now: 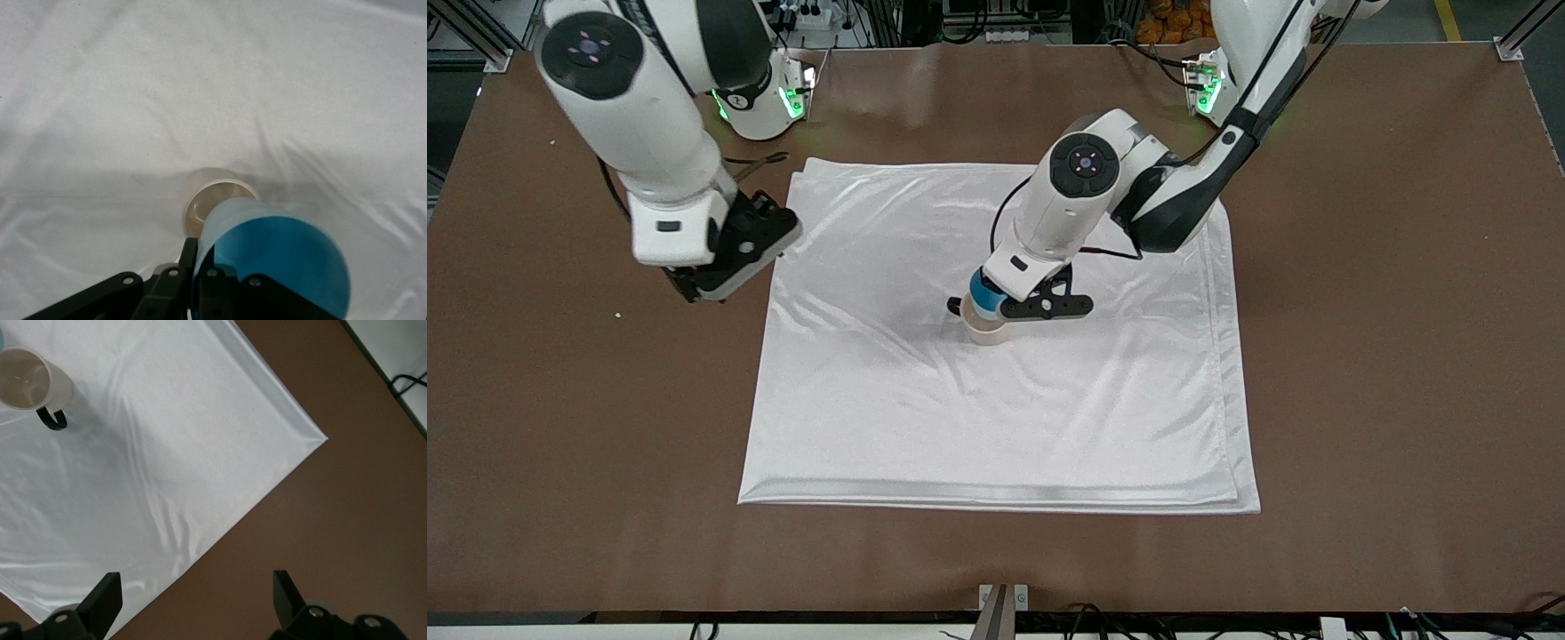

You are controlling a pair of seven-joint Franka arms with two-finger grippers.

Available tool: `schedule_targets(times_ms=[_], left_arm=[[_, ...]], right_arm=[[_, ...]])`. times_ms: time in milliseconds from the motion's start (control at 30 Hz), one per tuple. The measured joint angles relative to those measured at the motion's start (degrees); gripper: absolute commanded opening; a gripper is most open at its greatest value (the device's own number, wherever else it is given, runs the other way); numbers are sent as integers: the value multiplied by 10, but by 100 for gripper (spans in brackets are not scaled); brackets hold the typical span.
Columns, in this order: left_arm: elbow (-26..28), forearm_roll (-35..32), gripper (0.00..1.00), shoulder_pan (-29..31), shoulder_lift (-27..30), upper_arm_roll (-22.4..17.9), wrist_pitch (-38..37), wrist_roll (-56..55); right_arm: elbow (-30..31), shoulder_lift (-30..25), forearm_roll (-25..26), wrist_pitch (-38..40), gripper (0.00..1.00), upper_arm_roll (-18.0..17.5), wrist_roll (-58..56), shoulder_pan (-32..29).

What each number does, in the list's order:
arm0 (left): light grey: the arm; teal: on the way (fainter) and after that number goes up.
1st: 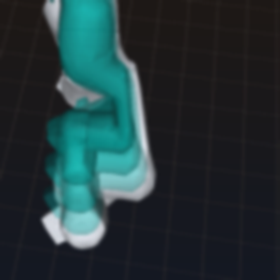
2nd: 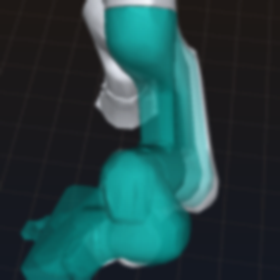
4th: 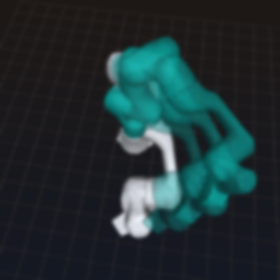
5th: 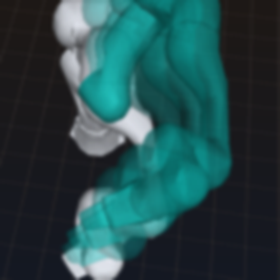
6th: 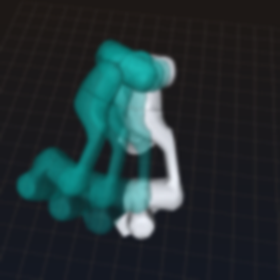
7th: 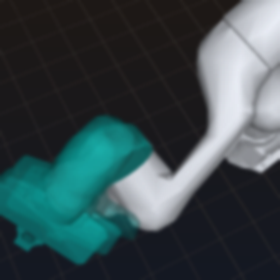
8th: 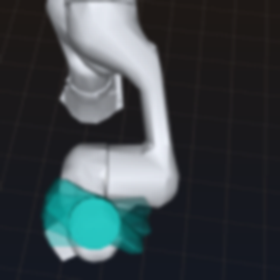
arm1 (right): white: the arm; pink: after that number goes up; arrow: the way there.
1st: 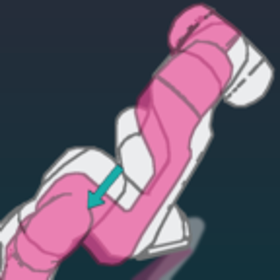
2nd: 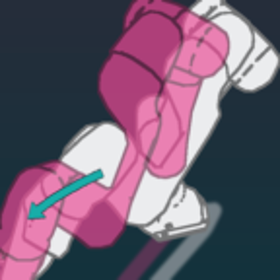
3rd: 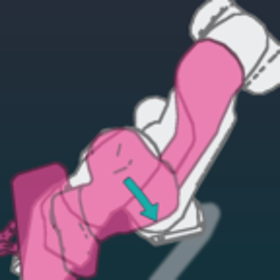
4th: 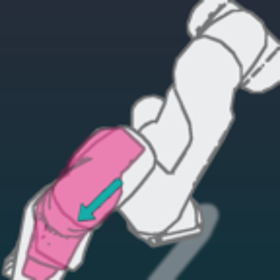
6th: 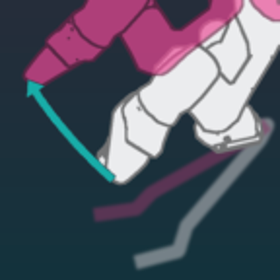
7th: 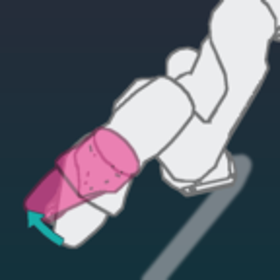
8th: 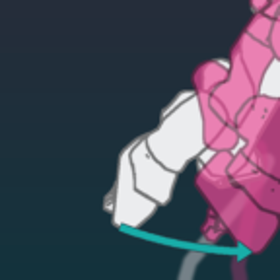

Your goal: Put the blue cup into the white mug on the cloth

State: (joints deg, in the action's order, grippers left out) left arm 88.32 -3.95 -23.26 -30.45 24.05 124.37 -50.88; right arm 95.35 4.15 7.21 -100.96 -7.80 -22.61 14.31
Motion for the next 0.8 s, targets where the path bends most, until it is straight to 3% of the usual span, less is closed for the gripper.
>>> schedule_targets(times_ms=[300, 800], left_arm=[[0, -28, 0, -18, -30, -1, 20, -1], [0, -65, 0, -32, -78, -3, 51, -6]], right_arm=[[-52, -15, -3, 67, 100, 1, -1, -64], [-57, -28, -5, 89, 100, 1, -2, -165]])
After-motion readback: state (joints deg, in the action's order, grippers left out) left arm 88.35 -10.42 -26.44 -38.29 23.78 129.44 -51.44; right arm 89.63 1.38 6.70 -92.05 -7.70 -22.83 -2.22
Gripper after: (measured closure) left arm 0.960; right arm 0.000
